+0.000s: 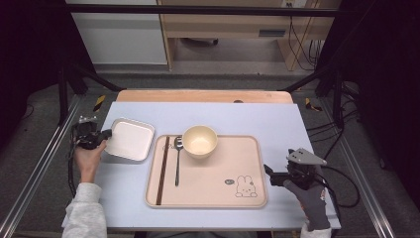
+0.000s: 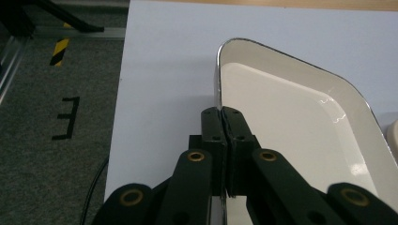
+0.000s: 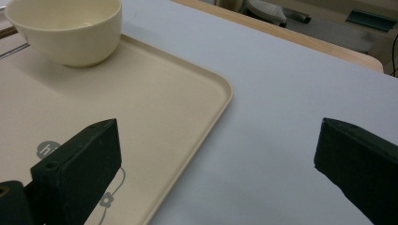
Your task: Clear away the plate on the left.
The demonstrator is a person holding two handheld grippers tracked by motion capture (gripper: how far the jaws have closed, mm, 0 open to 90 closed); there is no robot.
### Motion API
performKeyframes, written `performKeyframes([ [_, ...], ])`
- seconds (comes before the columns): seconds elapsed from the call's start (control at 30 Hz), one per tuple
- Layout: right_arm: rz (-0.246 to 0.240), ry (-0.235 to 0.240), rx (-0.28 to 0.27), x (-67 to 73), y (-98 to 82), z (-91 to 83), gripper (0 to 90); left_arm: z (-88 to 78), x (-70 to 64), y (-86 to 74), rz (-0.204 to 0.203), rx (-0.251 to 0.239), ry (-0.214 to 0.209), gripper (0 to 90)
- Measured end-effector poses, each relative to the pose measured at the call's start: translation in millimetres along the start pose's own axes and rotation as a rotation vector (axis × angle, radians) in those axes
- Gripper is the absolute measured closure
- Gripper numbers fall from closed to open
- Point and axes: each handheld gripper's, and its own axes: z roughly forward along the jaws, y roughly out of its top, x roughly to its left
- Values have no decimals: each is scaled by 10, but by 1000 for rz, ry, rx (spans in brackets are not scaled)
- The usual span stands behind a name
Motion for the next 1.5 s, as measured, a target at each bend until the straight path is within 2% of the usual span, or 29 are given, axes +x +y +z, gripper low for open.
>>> performKeyframes([
  [0.13, 2, 1, -2, -1, 2, -8, 13, -52, -16, 14, 12, -20, 27, 890],
  [0.27, 4, -1, -3, -1, 4, -12, 13, -178, 4, 30, -4, -67, 36, 890],
  [0.3, 4, -1, -3, -1, 4, -12, 13, -178, 4, 30, -4, -67, 36, 890],
  [0.33, 4, -1, -4, -1, 4, -13, 13, -246, 18, 40, -13, -96, 36, 890],
  [0.43, 6, 1, -5, 0, 5, -17, 13, -351, 20, 55, -19, -130, 32, 890],
  [0.67, -2, 0, -5, 2, 8, -19, 13, -533, -22, 57, -9, -180, 21, 890],
  [0.8, 4, 0, -5, 6, 8, -20, 13, -679, -102, 20, -10, -230, 4, 890],
  [0.97, 1, 3, -9, 5, 9, -24, 12, -788, -174, -11, -6, -262, -12, 890],
  [1.07, 2, 3, -10, 5, 12, -35, 12, -887, -248, -56, 14, -300, -33, 890],
  [1.23, -5, 3, -12, 4, 11, -35, 12, -961, -321, -63, 37, -310, -32, 890],
  [1.5, -13, 3, -13, 20, 16, -40, 12, -1060, -493, -90, 59, -343, -72, 890],
])
